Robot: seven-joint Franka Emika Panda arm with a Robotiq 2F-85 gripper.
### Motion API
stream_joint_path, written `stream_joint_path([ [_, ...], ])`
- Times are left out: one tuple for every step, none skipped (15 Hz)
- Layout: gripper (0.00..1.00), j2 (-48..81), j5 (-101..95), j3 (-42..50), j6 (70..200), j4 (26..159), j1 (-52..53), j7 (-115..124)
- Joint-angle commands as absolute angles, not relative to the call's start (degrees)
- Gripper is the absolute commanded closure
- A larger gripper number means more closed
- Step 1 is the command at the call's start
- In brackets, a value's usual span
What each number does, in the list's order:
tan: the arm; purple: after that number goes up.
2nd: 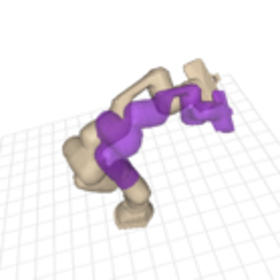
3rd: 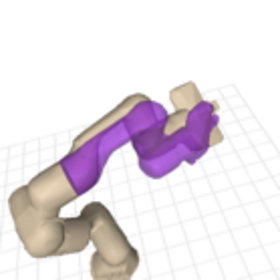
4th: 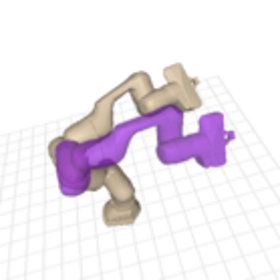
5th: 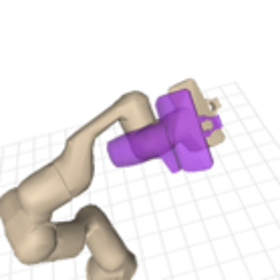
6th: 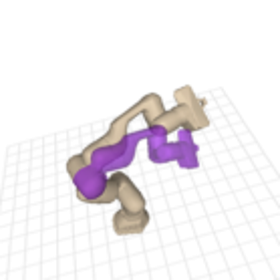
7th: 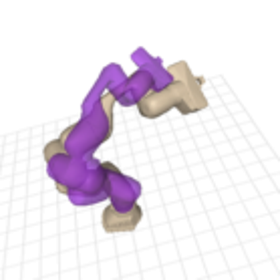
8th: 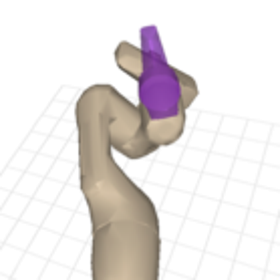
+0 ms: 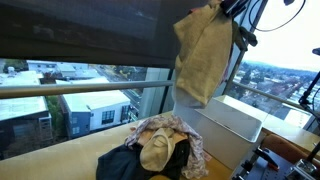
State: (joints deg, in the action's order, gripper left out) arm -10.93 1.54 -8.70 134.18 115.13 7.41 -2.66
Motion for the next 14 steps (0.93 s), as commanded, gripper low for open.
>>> stream_joint_path([
  [1.00, -10.2, 0.3, -13.8, 129.1, 110.1, 11.4, 2.8],
  [1.00, -8.6, 0.0, -15.3, 129.6, 109.8, 12.4, 4.1],
  [1.00, -7.5, 0.3, -16.3, 129.6, 109.5, 13.3, 4.9],
  [1.00, -5.9, 0.5, -17.4, 130.4, 109.9, 14.1, 5.7],
  [1.00, -4.2, 0.4, -18.3, 131.5, 111.2, 14.9, 6.6],
  [1.00, -2.5, 0.6, -18.7, 132.1, 112.1, 15.5, 6.9],
  [1.00, -0.8, 1.0, -18.9, 132.3, 112.7, 16.0, 6.8],
  [1.00, 1.3, 1.2, -18.8, 133.6, 114.0, 16.2, 6.7],
  [1.00, 3.1, 1.7, -18.4, 134.2, 114.6, 16.4, 6.2],
  [1.00, 5.3, 2.2, -17.9, 135.6, 115.5, 16.2, 5.5],
  [1.00, 7.4, 2.7, -17.4, 136.5, 115.8, 15.9, 4.8],
  [1.00, 9.9, 3.5, -16.9, 137.8, 115.9, 15.4, 3.9],
  [1.00, 12.0, 3.9, -16.4, 138.6, 115.7, 15.0, 3.4],
  [1.00, 14.4, 4.5, -16.0, 139.3, 115.4, 14.6, 2.7],
])
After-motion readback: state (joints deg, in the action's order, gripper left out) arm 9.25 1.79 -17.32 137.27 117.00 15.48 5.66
